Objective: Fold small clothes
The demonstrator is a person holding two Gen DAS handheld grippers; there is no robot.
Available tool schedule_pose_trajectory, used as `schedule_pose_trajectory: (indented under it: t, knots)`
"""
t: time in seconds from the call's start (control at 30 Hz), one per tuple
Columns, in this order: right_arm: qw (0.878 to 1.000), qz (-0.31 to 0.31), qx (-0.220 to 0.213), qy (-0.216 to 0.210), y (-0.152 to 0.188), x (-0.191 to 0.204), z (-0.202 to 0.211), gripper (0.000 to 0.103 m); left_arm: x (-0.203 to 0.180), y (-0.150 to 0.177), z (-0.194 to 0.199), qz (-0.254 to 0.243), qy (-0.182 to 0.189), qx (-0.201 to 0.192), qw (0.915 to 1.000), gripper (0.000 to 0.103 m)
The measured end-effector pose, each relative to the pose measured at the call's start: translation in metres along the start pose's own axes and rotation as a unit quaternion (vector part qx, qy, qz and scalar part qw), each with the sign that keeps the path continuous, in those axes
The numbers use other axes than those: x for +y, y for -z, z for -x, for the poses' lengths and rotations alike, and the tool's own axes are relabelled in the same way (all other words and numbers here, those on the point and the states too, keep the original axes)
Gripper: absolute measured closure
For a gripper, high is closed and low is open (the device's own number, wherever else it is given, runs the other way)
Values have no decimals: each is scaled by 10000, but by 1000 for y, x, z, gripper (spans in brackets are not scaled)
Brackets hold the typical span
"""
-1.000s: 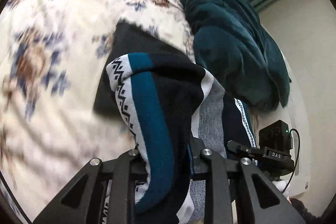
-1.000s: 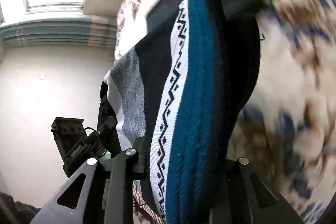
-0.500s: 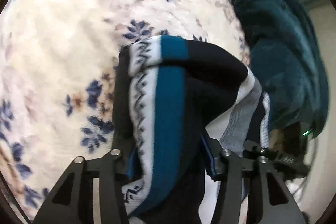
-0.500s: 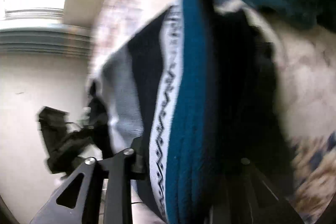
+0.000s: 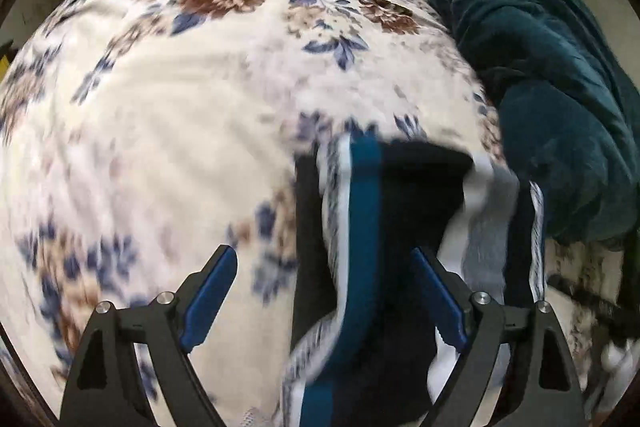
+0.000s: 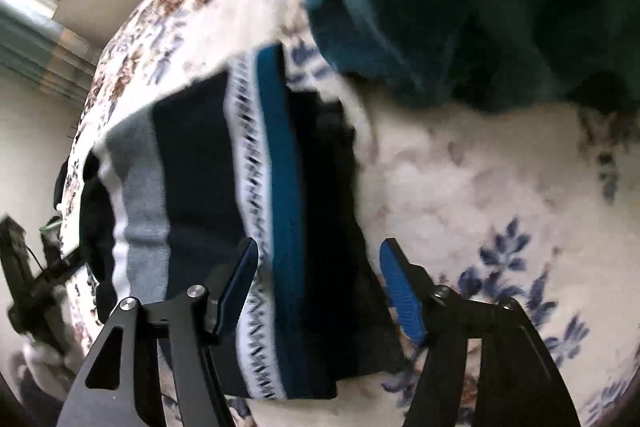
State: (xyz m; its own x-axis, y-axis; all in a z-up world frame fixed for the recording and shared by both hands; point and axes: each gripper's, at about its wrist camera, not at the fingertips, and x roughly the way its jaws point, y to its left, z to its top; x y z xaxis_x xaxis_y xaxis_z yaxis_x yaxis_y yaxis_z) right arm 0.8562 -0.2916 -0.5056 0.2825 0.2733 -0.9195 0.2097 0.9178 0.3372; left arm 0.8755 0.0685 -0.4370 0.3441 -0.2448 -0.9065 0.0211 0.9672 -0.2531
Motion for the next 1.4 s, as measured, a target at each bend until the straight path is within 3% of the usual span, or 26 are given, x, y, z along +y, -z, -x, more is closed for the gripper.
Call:
schedule_pose_trajectory:
  t: [0.2,0.4,0.47,0.63,0.67,0.7,0.83,1.0,1.13,1.4]
  knots:
    - [9999,-5,-37,159,-8,15,4,37,8,-52,-57,25,-689,220,9974,7]
    - [9984,-145,88,547,-24,13,-25,36,9,-61,-65,19,-720,267,9970,6]
    - [9974,-20,102,710,-26,15,-33,30,7,-56,-54,-74,-761,138,9970,6]
    - [9964,-178,-217,804,-17,14,-10,26,-19,-9,12,-722,-1078,-630,9896,6]
    - [9953,-148,-316,899,-12,15,-1,18,-26,3,24,-835,-1104,-718,9878,5]
    - [9931,-71,-426,1088,-3,18,11,0,-33,18,39,-938,-1200,-815,9850,5]
    - [9817,218,-735,1746,40,36,51,0,-58,76,93,-992,-1498,-951,9791,5]
    - [9723,431,-1013,2062,99,62,107,0,-77,119,135,-858,-1331,-757,9845,5]
    - [9696,491,-1150,2103,138,79,156,0,-91,140,172,-696,-1206,-726,9876,5]
    - [9627,811,-1529,2077,196,106,251,0,-117,175,258,-761,-1346,-1039,9825,5]
